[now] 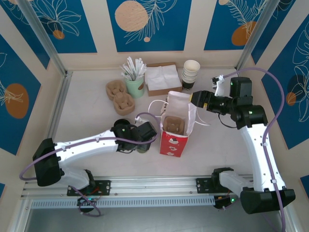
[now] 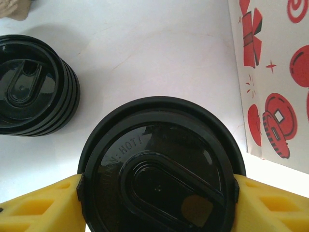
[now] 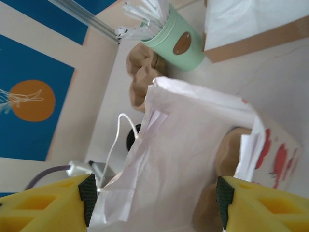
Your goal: Pack the takeout coffee
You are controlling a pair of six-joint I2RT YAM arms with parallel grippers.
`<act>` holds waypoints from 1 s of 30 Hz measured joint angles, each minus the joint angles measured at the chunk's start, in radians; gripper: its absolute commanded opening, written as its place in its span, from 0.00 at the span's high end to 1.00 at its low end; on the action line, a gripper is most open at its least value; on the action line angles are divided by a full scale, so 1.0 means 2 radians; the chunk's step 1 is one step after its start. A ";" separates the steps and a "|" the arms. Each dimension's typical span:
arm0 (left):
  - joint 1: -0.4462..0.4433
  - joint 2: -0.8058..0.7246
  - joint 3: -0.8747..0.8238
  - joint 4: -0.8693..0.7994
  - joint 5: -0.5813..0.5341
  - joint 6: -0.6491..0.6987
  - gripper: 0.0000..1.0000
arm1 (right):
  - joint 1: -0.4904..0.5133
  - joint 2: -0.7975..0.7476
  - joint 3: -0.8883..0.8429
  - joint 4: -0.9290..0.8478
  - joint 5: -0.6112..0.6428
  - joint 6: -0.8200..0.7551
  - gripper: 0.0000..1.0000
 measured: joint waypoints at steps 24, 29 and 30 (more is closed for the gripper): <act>0.000 -0.065 0.239 -0.173 0.008 0.081 0.34 | 0.022 0.218 0.139 -0.043 -0.010 -0.330 0.28; 0.000 -0.065 0.280 -0.196 0.022 0.101 0.34 | 0.038 0.255 0.168 -0.067 -0.004 -0.368 0.28; 0.000 -0.065 0.286 -0.198 0.026 0.104 0.34 | 0.040 0.260 0.169 -0.070 -0.003 -0.372 0.29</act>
